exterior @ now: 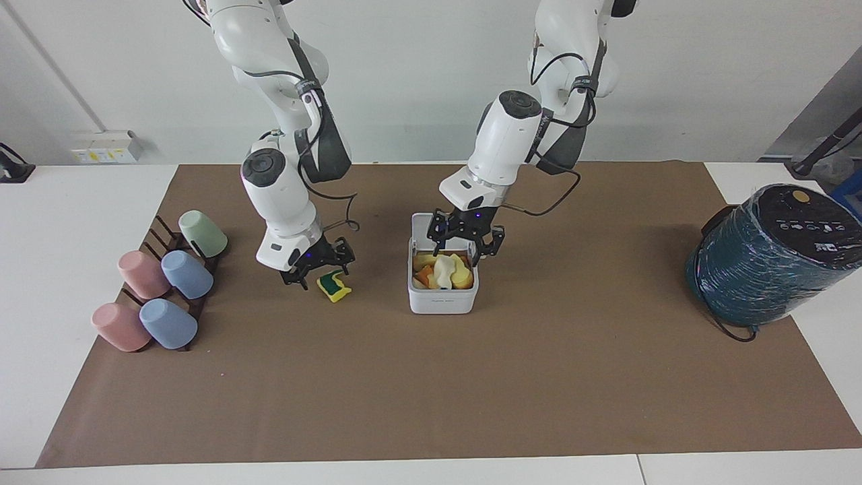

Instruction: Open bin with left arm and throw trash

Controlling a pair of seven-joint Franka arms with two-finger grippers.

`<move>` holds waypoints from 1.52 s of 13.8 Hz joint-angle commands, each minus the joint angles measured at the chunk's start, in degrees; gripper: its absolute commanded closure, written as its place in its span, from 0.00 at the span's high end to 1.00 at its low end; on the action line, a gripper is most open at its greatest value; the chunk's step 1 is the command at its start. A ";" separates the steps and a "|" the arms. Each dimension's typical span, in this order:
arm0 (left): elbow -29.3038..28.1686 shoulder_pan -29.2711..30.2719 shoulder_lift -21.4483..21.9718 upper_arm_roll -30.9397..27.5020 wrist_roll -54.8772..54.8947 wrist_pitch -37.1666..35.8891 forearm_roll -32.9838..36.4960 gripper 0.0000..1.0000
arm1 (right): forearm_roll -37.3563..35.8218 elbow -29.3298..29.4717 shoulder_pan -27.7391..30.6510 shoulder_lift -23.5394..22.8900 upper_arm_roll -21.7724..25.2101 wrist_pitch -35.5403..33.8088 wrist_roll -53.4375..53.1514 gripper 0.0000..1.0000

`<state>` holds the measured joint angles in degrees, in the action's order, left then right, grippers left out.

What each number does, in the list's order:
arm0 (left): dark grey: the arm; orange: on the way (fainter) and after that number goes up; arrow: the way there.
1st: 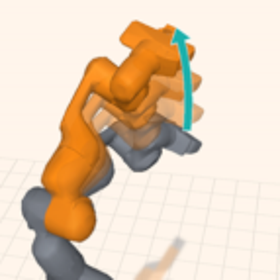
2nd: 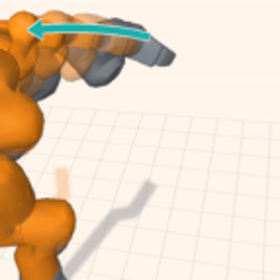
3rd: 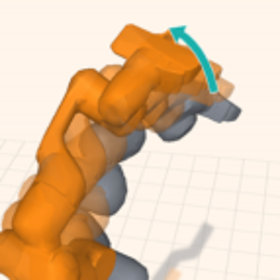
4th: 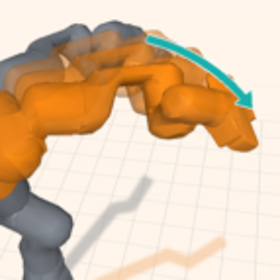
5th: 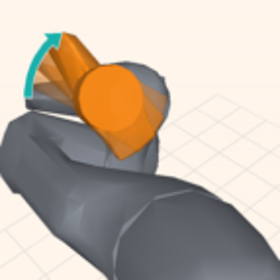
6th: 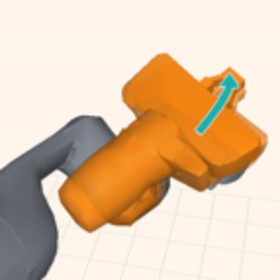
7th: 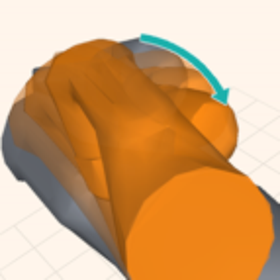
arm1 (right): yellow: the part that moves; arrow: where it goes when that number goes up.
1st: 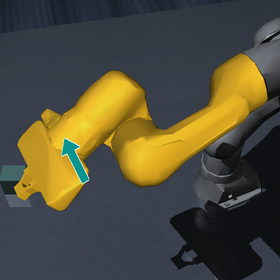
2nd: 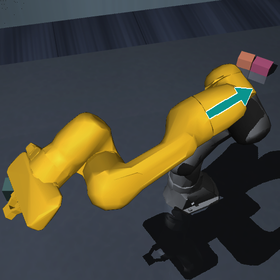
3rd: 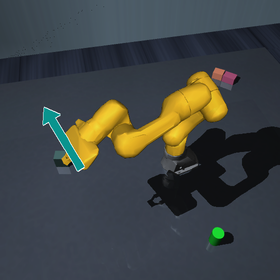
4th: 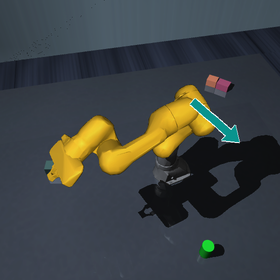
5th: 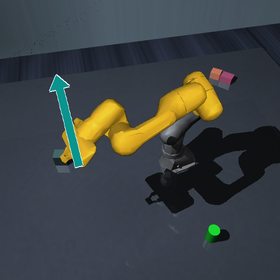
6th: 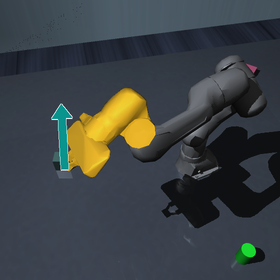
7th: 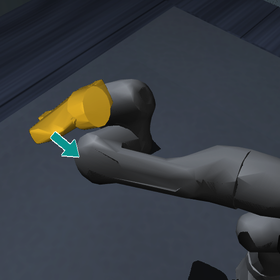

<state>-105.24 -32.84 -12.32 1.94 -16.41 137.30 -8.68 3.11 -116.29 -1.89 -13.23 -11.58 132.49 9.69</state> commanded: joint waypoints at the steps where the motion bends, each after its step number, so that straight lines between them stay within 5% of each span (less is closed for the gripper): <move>1: 0.48 0.06 1.32 -0.88 -0.47 -2.90 -0.72 1.00 | -0.92 -3.76 0.92 0.05 -0.81 3.47 3.83 1.00; 6: -0.93 7.77 7.12 -1.32 2.42 -14.59 2.34 1.00 | -0.83 -7.99 0.92 -1.27 -0.81 7.77 5.25 0.98; 8: -2.07 11.38 9.49 -1.41 5.32 -19.42 4.01 1.00 | -0.83 -6.59 0.92 -2.32 -0.81 8.40 4.73 0.14; 9: -2.16 14.01 10.64 -1.32 5.51 -22.14 5.76 1.00 | 0.04 -4.41 0.83 -2.94 -0.81 7.18 3.59 0.00; 14: -1.38 27.63 15.13 -1.32 23.31 -28.41 6.57 1.00 | 0.05 5.69 -0.04 -2.42 -0.99 -5.02 -8.25 0.00; 17: 5.54 32.04 14.17 -1.32 27.74 -33.13 6.57 1.00 | 2.75 17.11 -0.22 -2.41 -2.38 -16.79 -17.22 0.00; 21: 17.07 33.10 11.44 -1.41 27.74 -42.54 6.75 1.00 | 16.30 19.17 -5.29 -2.59 -3.62 -11.59 -29.88 0.00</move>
<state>-94.25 -0.31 1.82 -0.17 11.22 99.45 -2.99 16.29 -97.75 -3.70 -14.59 -14.76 117.34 -14.73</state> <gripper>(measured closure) 0.000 0.965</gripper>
